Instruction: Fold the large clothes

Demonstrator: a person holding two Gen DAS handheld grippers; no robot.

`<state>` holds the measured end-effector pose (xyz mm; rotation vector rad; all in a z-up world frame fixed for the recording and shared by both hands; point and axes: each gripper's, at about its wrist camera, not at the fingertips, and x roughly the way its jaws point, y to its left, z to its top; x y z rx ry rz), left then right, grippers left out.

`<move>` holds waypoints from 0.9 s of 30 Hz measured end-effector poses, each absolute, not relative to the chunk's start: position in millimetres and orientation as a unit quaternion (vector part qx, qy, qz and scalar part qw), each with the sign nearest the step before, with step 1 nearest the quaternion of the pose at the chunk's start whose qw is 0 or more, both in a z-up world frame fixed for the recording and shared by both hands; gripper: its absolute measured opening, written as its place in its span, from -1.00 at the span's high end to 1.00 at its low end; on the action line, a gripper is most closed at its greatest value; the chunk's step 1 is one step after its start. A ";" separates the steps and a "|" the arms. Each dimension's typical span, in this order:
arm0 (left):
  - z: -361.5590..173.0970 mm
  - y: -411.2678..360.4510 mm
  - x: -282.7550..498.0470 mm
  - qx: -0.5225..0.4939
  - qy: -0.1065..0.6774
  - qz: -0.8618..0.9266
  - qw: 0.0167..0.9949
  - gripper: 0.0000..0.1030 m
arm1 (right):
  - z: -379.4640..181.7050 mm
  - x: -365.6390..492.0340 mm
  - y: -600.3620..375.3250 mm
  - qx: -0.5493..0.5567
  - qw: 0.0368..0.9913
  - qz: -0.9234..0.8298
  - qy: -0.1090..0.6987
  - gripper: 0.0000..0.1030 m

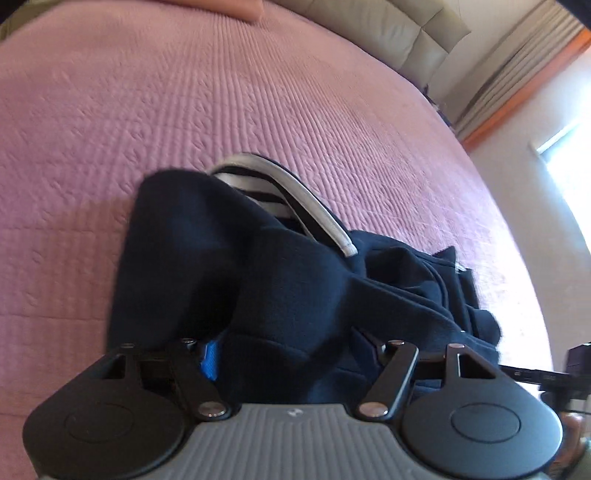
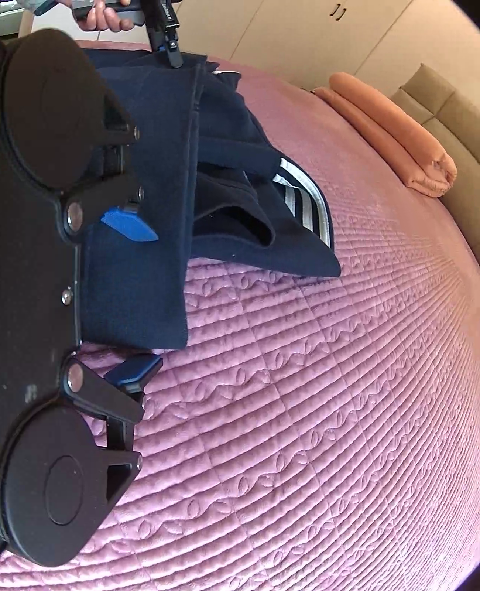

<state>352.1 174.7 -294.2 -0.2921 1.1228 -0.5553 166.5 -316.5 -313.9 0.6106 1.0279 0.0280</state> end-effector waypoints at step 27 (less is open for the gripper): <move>-200.9 214.8 365.8 -0.194 0.295 -0.180 0.918 0.77 | -177.8 277.3 -240.7 0.107 0.953 0.004 0.284 0.87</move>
